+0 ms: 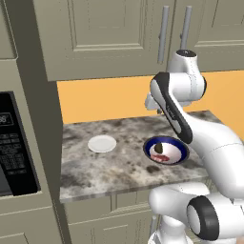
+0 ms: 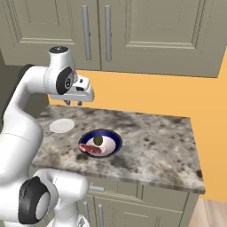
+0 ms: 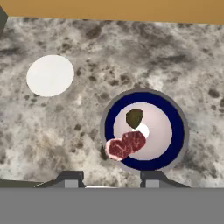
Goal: Remove the kiwi from the bowl and place it on the small plate. Then place the bowl with only the steak in the microwave, close the door, and press the start button to microwave the steak.
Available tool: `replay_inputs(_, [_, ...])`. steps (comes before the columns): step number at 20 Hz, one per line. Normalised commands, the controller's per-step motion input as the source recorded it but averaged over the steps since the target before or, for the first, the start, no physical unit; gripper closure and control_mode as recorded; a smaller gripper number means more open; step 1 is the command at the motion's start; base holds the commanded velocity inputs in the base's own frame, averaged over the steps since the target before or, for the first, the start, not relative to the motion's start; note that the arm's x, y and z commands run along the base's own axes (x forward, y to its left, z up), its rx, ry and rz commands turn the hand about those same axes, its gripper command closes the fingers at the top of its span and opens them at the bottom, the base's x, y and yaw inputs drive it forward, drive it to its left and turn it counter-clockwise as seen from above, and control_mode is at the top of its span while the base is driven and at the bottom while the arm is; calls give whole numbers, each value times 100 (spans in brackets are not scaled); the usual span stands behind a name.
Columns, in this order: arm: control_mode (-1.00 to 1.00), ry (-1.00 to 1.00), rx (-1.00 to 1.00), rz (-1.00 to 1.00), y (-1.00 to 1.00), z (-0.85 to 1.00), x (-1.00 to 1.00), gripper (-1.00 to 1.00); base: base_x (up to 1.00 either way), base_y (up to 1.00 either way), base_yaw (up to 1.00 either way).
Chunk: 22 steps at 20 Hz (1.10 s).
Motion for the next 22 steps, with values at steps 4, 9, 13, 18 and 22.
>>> replay_inputs(4, [-100,-2,0,0,4,0,-13,-100,0,0,0])
replay_inputs(9, [-100,1,-2,-3,4,-67,7,-100,0,0,0])
replay_inputs(13, [-100,4,0,-19,-55,-100,8,-100,0,0,0])
replay_inputs(18, [-100,5,-1,-37,-27,-84,15,-100,0,0,0])
replay_inputs(22, [-100,0,2,-6,-28,-54,24,-100,0,0,0])
